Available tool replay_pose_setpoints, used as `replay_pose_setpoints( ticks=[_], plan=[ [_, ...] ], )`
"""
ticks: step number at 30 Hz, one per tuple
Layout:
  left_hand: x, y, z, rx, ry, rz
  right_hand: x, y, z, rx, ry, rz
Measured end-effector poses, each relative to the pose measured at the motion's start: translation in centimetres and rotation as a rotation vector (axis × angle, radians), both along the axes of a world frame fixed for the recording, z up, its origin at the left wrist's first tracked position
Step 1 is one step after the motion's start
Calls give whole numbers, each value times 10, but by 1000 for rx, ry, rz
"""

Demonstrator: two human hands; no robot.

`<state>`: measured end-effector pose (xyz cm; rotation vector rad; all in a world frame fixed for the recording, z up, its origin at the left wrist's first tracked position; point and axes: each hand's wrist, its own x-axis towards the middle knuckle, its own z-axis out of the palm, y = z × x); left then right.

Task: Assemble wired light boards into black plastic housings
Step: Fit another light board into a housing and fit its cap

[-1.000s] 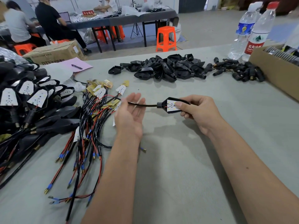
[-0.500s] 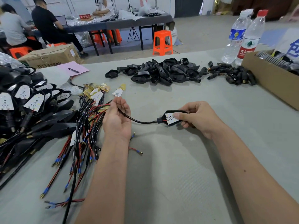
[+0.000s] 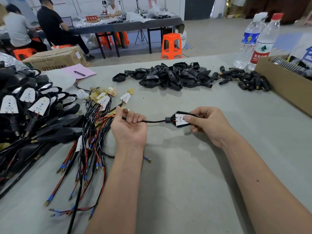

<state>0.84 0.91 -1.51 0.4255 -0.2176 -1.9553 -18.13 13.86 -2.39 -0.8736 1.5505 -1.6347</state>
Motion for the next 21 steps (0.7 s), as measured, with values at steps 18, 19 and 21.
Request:
replay_pose_setpoints(
  ticks=[18,19,21],
  plan=[
    [-46,-15,7,-123,-367,-62,-47,47,13,462,516,-32],
    [-58,-19,9,-117,-414,-127,-49,55,19,511,530,34],
    [-82,-22,13,-169,-569,-309,-48,66,30,624,624,192]
  ],
)
